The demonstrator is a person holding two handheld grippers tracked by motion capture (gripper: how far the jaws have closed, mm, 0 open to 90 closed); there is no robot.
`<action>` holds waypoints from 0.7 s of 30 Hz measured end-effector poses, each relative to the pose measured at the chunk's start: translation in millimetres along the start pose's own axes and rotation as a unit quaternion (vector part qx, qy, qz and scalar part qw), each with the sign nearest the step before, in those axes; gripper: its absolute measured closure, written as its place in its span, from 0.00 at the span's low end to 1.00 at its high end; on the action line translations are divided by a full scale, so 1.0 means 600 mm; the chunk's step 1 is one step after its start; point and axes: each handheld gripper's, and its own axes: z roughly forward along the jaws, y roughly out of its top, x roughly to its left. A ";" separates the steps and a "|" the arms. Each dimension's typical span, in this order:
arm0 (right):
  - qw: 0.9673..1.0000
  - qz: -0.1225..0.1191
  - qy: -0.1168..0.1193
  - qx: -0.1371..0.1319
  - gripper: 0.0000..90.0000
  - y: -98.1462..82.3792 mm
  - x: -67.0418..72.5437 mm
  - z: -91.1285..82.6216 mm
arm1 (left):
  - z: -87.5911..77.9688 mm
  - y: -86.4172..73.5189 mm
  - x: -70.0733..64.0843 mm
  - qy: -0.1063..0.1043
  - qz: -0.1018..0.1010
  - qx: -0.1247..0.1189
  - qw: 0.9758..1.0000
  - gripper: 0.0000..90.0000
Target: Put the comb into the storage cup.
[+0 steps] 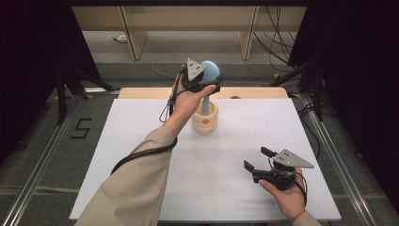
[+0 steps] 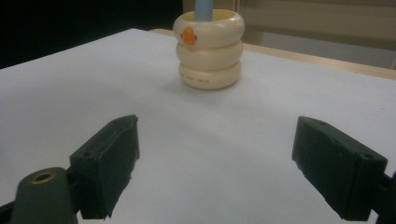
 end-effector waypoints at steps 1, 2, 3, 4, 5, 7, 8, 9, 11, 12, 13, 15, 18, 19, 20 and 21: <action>1.000 0.000 0.000 -0.001 0.18 0.000 0.000 0.000 | 0.001 -0.001 0.000 0.000 -0.001 0.000 1.000 0.22; 1.000 0.000 0.000 -0.001 0.18 0.000 0.000 0.000 | 0.001 -0.002 0.000 0.000 -0.002 0.001 1.000 0.22; 1.000 0.000 0.000 -0.001 0.18 0.000 0.000 0.000 | 0.001 -0.003 -0.001 0.000 -0.001 0.001 1.000 0.22; 1.000 0.000 0.000 -0.001 0.18 0.000 0.000 0.000 | 0.002 -0.005 -0.001 0.000 0.000 0.003 1.000 0.22; 1.000 0.000 0.000 -0.002 0.18 0.000 0.000 0.000 | 0.002 -0.005 -0.001 0.000 0.000 0.003 1.000 0.22; 1.000 0.000 0.000 -0.002 0.18 0.000 0.000 0.000 | 0.003 -0.007 -0.002 -0.001 -0.001 0.003 1.000 0.22; 1.000 0.000 -0.001 -0.002 0.18 0.000 0.000 0.000 | 0.003 -0.008 -0.002 -0.001 -0.002 0.003 1.000 0.22; 1.000 0.000 -0.001 -0.002 0.18 0.000 0.000 0.000 | 0.003 -0.009 -0.002 -0.001 -0.002 0.003 1.000 0.22; 1.000 0.000 -0.002 -0.003 0.18 0.000 0.000 -0.001 | 0.004 -0.011 -0.001 -0.001 -0.003 0.005 1.000 0.22; 1.000 0.000 -0.003 -0.002 0.18 0.000 -0.001 -0.001 | 0.004 -0.012 -0.001 -0.001 -0.004 0.006 1.000 0.22; 1.000 0.001 -0.002 -0.003 0.18 0.000 -0.001 -0.001 | 0.004 -0.013 0.000 0.000 -0.004 0.006 1.000 0.22; 1.000 0.000 -0.003 -0.002 0.18 0.000 -0.001 -0.001 | 0.005 -0.014 0.001 -0.001 -0.004 0.007 1.000 0.22; 1.000 0.001 -0.003 -0.003 0.18 0.000 -0.001 -0.001 | 0.005 -0.017 0.000 -0.001 -0.004 0.007 1.000 0.22; 1.000 0.001 -0.003 -0.003 0.18 0.000 -0.001 -0.001 | 0.006 -0.018 0.000 -0.002 -0.005 0.007 1.000 0.22; 1.000 0.000 -0.003 -0.002 0.18 0.000 -0.001 -0.001 | 0.006 -0.018 0.000 -0.002 -0.005 0.007 1.000 0.22; 1.000 0.001 -0.003 -0.002 0.18 0.000 -0.001 -0.001 | 0.007 -0.020 0.000 -0.001 -0.005 0.007 1.000 0.22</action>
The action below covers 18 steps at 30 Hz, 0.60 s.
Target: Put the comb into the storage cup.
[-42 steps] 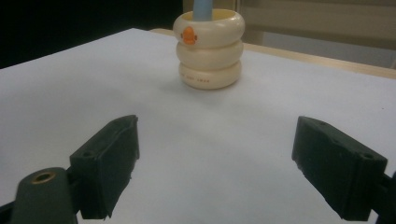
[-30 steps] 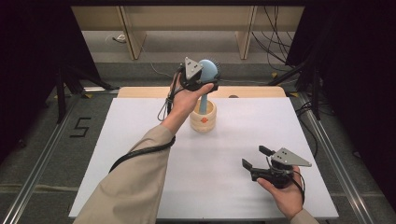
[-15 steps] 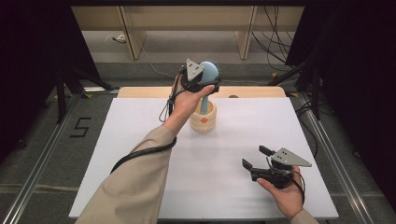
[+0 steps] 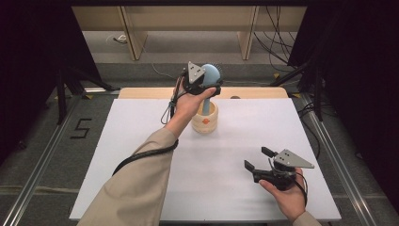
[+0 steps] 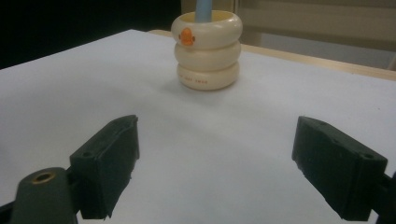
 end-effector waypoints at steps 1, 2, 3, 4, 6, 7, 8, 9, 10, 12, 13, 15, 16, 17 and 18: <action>1.000 0.000 0.000 0.000 0.18 0.000 0.000 0.000 | 0.001 -0.001 0.000 0.000 0.000 0.001 1.000 0.22; 1.000 0.000 0.001 -0.001 0.18 0.000 0.000 0.000 | 0.001 -0.002 0.000 0.000 -0.002 0.001 1.000 0.22; 1.000 0.000 0.000 0.000 0.18 0.000 0.000 0.000 | 0.002 -0.003 0.000 0.000 -0.002 0.002 1.000 0.22; 1.000 0.000 0.000 0.000 0.18 0.000 0.000 0.000 | 0.003 -0.004 0.001 0.000 0.000 0.003 1.000 0.22; 1.000 0.000 0.000 0.000 0.18 0.000 0.000 0.000 | 0.004 -0.006 0.002 0.001 -0.002 0.003 1.000 0.22; 1.000 0.000 0.001 0.000 0.18 0.000 0.000 0.000 | 0.005 -0.007 0.002 0.001 -0.004 0.003 1.000 0.22; 1.000 0.001 0.001 -0.001 0.18 -0.001 0.000 0.000 | 0.005 -0.008 0.002 0.002 -0.005 0.004 1.000 0.22; 1.000 0.001 0.001 0.000 0.18 -0.001 0.000 0.000 | 0.006 -0.008 0.002 0.002 -0.004 0.005 1.000 0.22; 1.000 0.002 0.001 0.000 0.18 -0.001 -0.001 0.000 | 0.006 -0.009 0.002 0.002 -0.004 0.006 1.000 0.22; 1.000 0.001 0.001 -0.002 0.18 -0.001 0.000 0.000 | 0.007 -0.010 0.002 0.002 -0.004 0.005 1.000 0.22; 1.000 0.002 0.001 -0.001 0.18 -0.001 0.000 0.000 | 0.007 -0.011 0.003 0.002 -0.004 0.006 1.000 0.22; 1.000 0.001 0.002 -0.001 0.18 -0.001 0.000 0.000 | 0.007 -0.013 0.003 0.002 -0.004 0.007 1.000 0.22; 1.000 0.001 0.001 -0.001 0.18 -0.001 0.000 0.000 | 0.007 -0.014 0.003 0.003 -0.004 0.008 1.000 0.22; 1.000 0.001 0.001 -0.001 0.18 -0.001 0.000 0.000 | 0.007 -0.016 0.003 0.004 -0.004 0.009 1.000 0.22; 1.000 0.001 0.001 0.000 0.18 -0.001 0.000 0.000 | 0.008 -0.017 0.003 0.003 -0.003 0.010 1.000 0.22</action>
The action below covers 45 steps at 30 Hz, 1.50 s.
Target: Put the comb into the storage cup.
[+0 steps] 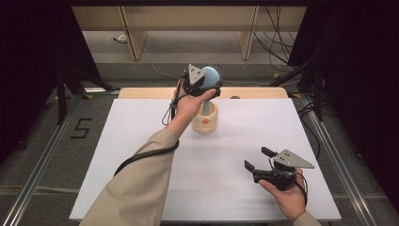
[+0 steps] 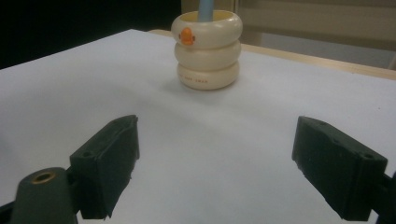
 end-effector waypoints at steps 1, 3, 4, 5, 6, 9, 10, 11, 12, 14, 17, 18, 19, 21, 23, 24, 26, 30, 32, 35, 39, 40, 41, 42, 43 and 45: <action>1.000 0.000 0.000 -0.001 0.18 0.000 0.000 0.000 | 0.000 -0.001 0.000 0.000 -0.001 0.000 1.000 0.22; 1.000 0.000 0.000 0.000 0.18 0.000 0.000 0.000 | 0.001 -0.004 0.000 0.000 -0.002 0.001 1.000 0.22; 1.000 -0.001 0.000 0.000 0.18 0.000 0.000 0.000 | 0.001 -0.004 0.000 0.000 -0.002 0.001 1.000 0.22; 1.000 -0.001 0.000 0.000 0.18 0.000 0.000 0.000 | 0.002 -0.005 0.001 0.000 -0.001 0.002 1.000 0.22; 1.000 -0.001 0.000 0.000 0.18 0.000 0.000 0.001 | 0.002 -0.006 0.001 0.000 -0.001 0.002 1.000 0.22; 1.000 0.000 0.001 0.000 0.18 0.000 0.000 0.001 | 0.003 -0.008 0.001 0.000 -0.002 0.003 1.000 0.22; 1.000 0.001 0.001 0.000 0.18 0.000 0.000 0.000 | 0.003 -0.008 0.001 0.000 -0.003 0.003 1.000 0.22; 1.000 0.000 0.001 -0.001 0.18 0.000 0.000 0.000 | 0.003 -0.009 0.001 0.000 -0.003 0.004 1.000 0.22; 1.000 0.000 0.000 -0.001 0.18 0.000 0.000 0.000 | 0.003 -0.010 0.001 0.000 -0.002 0.004 1.000 0.22; 1.000 -0.001 0.000 0.000 0.18 0.000 0.000 0.000 | 0.004 -0.010 0.001 0.000 -0.001 0.004 1.000 0.22; 1.000 -0.001 0.000 0.000 0.18 0.000 0.000 0.000 | 0.004 -0.012 0.000 0.000 -0.001 0.005 1.000 0.22; 1.000 -0.001 0.000 0.000 0.18 0.000 0.000 0.000 | 0.004 -0.012 0.000 0.001 -0.001 0.005 1.000 0.22; 1.000 0.000 0.001 -0.001 0.18 0.000 0.000 0.000 | 0.004 -0.012 0.000 0.000 -0.001 0.004 1.000 0.22; 1.000 -0.001 0.001 0.000 0.18 0.000 0.000 0.000 | 0.005 -0.013 0.001 0.000 -0.003 0.005 1.000 0.22; 1.000 0.000 0.001 0.001 0.18 -0.001 0.000 0.000 | 0.005 -0.015 0.002 0.000 -0.002 0.006 1.000 0.22; 1.000 -0.001 0.001 0.000 0.18 -0.001 0.000 0.001 | 0.005 -0.016 0.002 0.001 -0.004 0.006 1.000 0.22; 1.000 -0.001 0.001 0.001 0.18 -0.001 0.000 0.000 | 0.005 -0.018 0.002 0.001 -0.003 0.007 1.000 0.22; 1.000 -0.001 0.001 0.000 0.18 -0.001 0.000 0.001 | 0.006 -0.022 0.003 0.004 -0.006 0.009 1.000 0.22; 1.000 -0.001 0.001 0.000 0.18 -0.001 0.000 0.001 | 0.006 -0.023 0.003 0.006 -0.007 0.009 1.000 0.22; 1.000 -0.001 0.001 0.001 0.18 -0.001 0.000 0.001 | 0.007 -0.025 0.003 0.006 -0.006 0.011 1.000 0.22; 1.000 -0.001 0.001 0.001 0.18 -0.001 -0.001 0.001 | 0.008 -0.028 0.004 0.006 -0.007 0.011 1.000 0.22; 1.000 0.000 0.002 0.001 0.18 -0.001 0.000 0.001 | 0.009 -0.029 0.004 0.006 -0.007 0.012 1.000 0.22; 1.000 0.001 0.002 0.000 0.18 -0.001 0.000 0.001 | 0.009 -0.030 0.005 0.006 -0.006 0.012 1.000 0.22; 1.000 -0.001 0.002 0.000 0.18 -0.001 0.000 0.001 | 0.009 -0.031 0.005 0.007 -0.008 0.012 1.000 0.22; 1.000 0.000 0.002 0.000 0.18 -0.001 0.000 0.001 | 0.010 -0.032 0.005 0.007 -0.010 0.012 1.000 0.22; 1.000 0.000 0.002 0.000 0.18 -0.001 0.000 0.001 | 0.010 -0.034 0.006 0.007 -0.011 0.013 1.000 0.22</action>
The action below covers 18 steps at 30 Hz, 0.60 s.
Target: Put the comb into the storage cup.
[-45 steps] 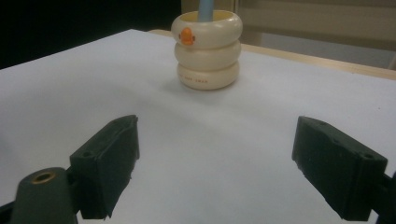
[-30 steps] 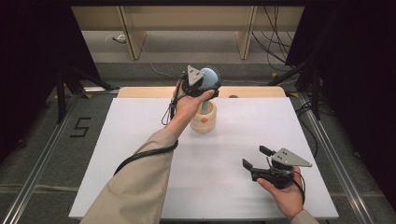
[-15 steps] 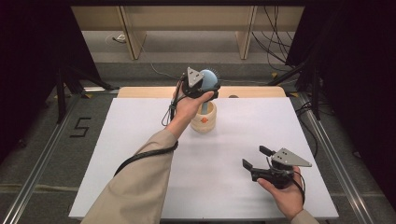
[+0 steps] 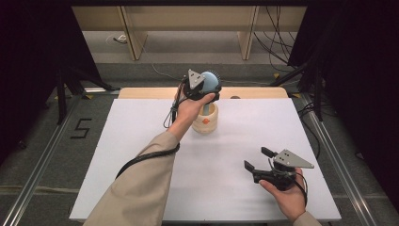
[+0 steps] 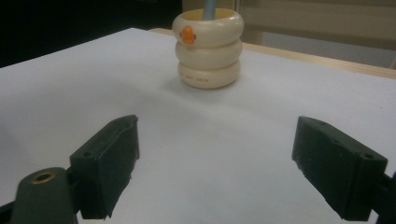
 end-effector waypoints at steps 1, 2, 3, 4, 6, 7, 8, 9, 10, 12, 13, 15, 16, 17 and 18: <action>1.000 0.000 -0.001 0.002 0.18 0.000 0.000 0.000 | 0.000 -0.001 0.000 0.001 0.000 0.001 1.000 0.22; 1.000 0.000 -0.001 0.002 0.18 0.000 0.000 0.000 | 0.001 -0.001 0.000 0.003 -0.001 0.001 1.000 0.22; 1.000 0.000 0.000 0.001 0.18 0.000 -0.001 0.000 | 0.001 -0.001 0.000 0.003 -0.001 0.001 1.000 0.22; 1.000 0.001 0.000 0.002 0.18 0.000 0.000 0.000 | 0.001 -0.001 0.000 0.004 -0.002 -0.001 1.000 0.22; 1.000 -0.001 0.000 0.001 0.18 0.000 0.000 0.000 | 0.001 -0.002 -0.001 0.003 -0.002 -0.001 1.000 0.22; 1.000 0.001 0.000 0.001 0.18 0.000 0.000 0.000 | 0.001 -0.002 -0.001 0.003 -0.002 -0.001 1.000 0.22; 1.000 0.000 0.000 0.001 0.18 0.000 0.000 0.000 | 0.002 -0.003 -0.002 0.002 -0.001 -0.001 1.000 0.22; 1.000 0.000 0.000 0.001 0.18 0.000 0.000 0.000 | 0.002 -0.004 -0.002 0.002 -0.001 -0.001 1.000 0.22; 1.000 0.000 0.000 0.000 0.18 0.000 0.000 0.000 | 0.003 -0.005 -0.002 0.003 -0.001 0.000 1.000 0.22; 1.000 0.000 0.000 0.001 0.18 0.000 0.000 0.000 | 0.004 -0.008 -0.001 0.002 -0.002 0.000 1.000 0.22; 1.000 0.000 0.001 0.000 0.18 0.000 0.000 0.000 | 0.004 -0.009 -0.001 0.002 -0.003 0.000 1.000 0.22; 1.000 0.001 0.001 0.000 0.18 0.000 0.000 0.000 | 0.006 -0.012 0.001 0.003 -0.004 0.001 1.000 0.22; 1.000 0.001 0.001 0.000 0.18 0.000 0.000 0.000 | 0.006 -0.013 0.001 0.005 -0.005 0.002 1.000 0.22; 1.000 0.000 0.001 0.002 0.18 0.000 0.000 0.000 | 0.007 -0.014 0.002 0.006 -0.004 0.002 1.000 0.22; 1.000 0.000 0.001 0.002 0.18 0.000 0.000 0.000 | 0.008 -0.015 0.002 0.006 -0.005 0.004 1.000 0.22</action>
